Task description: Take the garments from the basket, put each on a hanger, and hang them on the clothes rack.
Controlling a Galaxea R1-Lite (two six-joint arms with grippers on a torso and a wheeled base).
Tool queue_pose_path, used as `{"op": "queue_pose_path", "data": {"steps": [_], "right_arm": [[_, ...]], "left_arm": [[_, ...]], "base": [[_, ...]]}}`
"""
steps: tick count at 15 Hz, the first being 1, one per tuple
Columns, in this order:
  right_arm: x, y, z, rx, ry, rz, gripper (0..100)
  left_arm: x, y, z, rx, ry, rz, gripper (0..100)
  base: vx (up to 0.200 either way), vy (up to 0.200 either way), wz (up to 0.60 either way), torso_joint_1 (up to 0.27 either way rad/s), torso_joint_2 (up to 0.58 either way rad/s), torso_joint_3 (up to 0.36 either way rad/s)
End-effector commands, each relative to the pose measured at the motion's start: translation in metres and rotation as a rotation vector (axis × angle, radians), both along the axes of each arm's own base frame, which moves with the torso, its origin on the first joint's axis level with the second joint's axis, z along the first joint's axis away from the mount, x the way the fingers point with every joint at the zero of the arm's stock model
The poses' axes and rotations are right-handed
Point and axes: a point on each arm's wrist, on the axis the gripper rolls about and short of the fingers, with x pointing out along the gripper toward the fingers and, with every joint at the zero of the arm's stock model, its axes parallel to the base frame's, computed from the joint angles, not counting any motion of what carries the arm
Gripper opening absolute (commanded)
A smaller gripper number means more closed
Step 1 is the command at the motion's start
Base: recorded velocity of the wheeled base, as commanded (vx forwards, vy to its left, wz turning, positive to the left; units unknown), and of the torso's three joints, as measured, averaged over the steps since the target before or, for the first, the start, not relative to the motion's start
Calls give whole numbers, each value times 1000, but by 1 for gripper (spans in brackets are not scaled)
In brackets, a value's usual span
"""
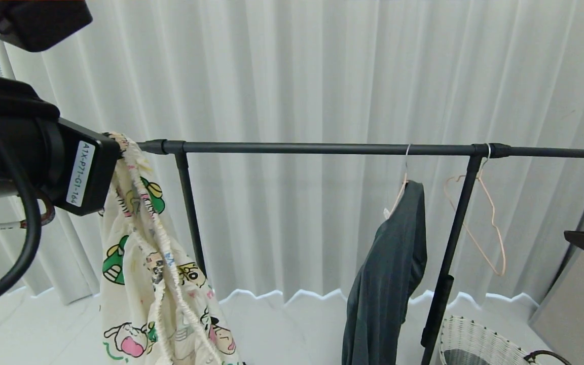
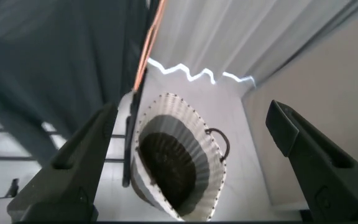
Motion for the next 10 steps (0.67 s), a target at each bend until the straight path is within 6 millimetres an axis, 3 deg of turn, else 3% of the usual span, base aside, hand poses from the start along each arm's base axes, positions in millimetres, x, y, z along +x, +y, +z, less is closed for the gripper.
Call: {"op": "queue_pose_path", "data": {"steps": [1,5,10], "right_arm": [[19,1,-12,-1,53,-24,100],[43,5,-23,73,71,-71,100],[74,11,-51,148,181,-156,100]], "left_arm": [[0,-1,-1,4,3,-3,0],[1,-3,-3,10,11,-7,0],[0,-3,-4,11,13,-13,0]], "base": [[200,0,0,-2,7,2],[200,0,0,4,1,2],[0,0,0,0,0,0]]}}
